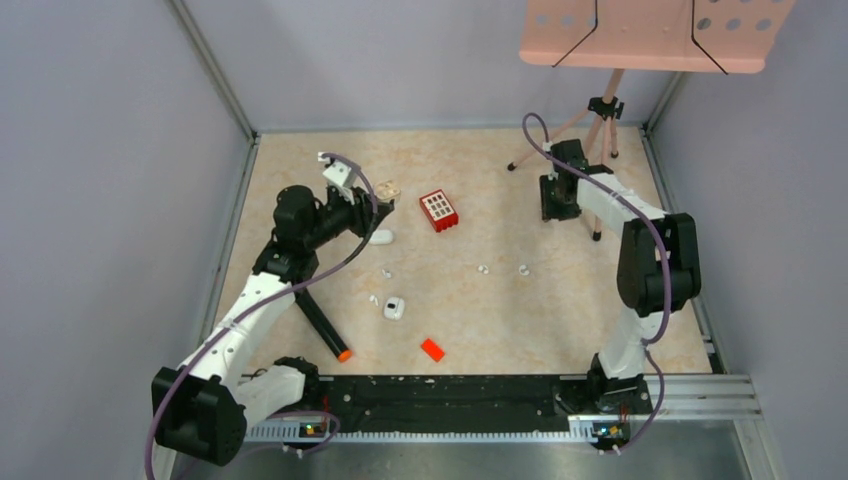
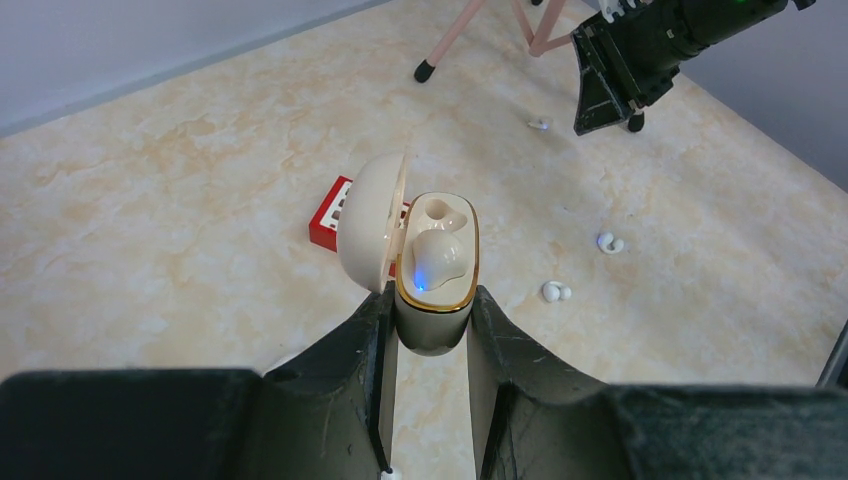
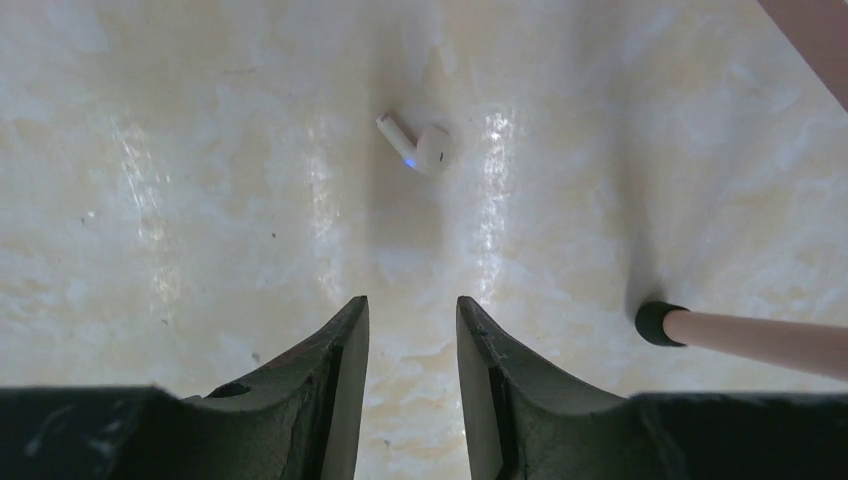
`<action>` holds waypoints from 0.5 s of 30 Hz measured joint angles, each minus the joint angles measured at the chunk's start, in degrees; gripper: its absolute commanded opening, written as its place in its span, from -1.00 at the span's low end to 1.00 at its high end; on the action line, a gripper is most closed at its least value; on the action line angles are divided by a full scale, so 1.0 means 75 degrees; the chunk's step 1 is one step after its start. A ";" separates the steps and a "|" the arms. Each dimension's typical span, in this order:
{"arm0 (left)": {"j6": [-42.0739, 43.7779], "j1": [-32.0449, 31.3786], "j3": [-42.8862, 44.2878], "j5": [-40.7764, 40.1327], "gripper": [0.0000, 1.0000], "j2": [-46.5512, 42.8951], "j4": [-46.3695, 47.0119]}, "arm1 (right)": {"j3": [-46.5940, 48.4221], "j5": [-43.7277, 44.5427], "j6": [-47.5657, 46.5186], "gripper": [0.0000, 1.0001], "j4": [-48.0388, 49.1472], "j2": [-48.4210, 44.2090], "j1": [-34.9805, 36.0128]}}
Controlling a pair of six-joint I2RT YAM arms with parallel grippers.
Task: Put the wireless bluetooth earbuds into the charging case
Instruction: Pick up the earbud from the center of the board.
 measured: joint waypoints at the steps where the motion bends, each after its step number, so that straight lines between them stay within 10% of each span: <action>1: 0.0073 0.0000 0.0000 -0.0003 -1.00 0.0000 -0.0111 | 0.0055 0.0015 0.0172 -0.25 -0.0003 0.0111 -0.0026; 15: 0.0679 0.0032 0.0321 -0.0003 -1.00 0.0000 -0.1256 | 0.0740 0.0262 0.1973 -0.34 0.0396 0.1233 -0.0242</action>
